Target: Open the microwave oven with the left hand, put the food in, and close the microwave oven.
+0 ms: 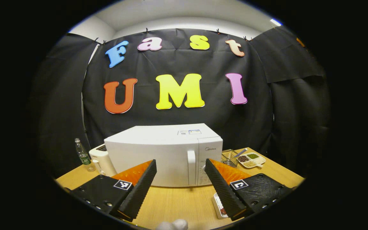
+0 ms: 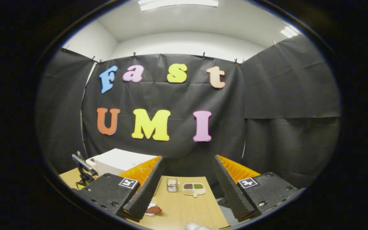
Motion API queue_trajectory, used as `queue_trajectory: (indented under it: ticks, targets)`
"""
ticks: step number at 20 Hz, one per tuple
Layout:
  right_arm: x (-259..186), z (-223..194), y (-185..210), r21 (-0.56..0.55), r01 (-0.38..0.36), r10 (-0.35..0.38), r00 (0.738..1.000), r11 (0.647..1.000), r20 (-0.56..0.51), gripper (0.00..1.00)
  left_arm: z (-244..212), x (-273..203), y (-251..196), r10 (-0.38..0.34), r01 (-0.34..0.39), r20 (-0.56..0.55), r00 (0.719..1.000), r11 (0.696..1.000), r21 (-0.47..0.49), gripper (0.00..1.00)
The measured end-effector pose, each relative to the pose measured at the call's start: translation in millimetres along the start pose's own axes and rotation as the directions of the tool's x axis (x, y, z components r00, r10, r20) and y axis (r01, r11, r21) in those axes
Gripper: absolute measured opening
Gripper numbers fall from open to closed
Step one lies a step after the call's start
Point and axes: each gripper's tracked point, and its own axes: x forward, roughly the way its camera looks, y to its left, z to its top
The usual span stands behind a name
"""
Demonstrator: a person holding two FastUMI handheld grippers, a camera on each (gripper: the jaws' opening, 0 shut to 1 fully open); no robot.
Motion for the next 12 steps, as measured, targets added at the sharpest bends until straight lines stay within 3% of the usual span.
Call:
queue_trajectory:
  ticks: [7, 12]
  targets:
    - [13.5, -11.2, -14.6, 0.002, 0.027, -0.027, 0.999, 1.0, -0.036, 0.91, -42.4, 84.0, -13.1, 0.003, -0.004, -0.028, 1.0, 0.999, -0.041, 0.95]
    - [20.8, -23.6, -24.9, 0.023, 0.043, -0.041, 0.997, 0.999, -0.065, 0.91, -51.2, 103.5, -13.6, -0.003, 0.001, -0.035, 0.999, 0.998, -0.059, 0.94]
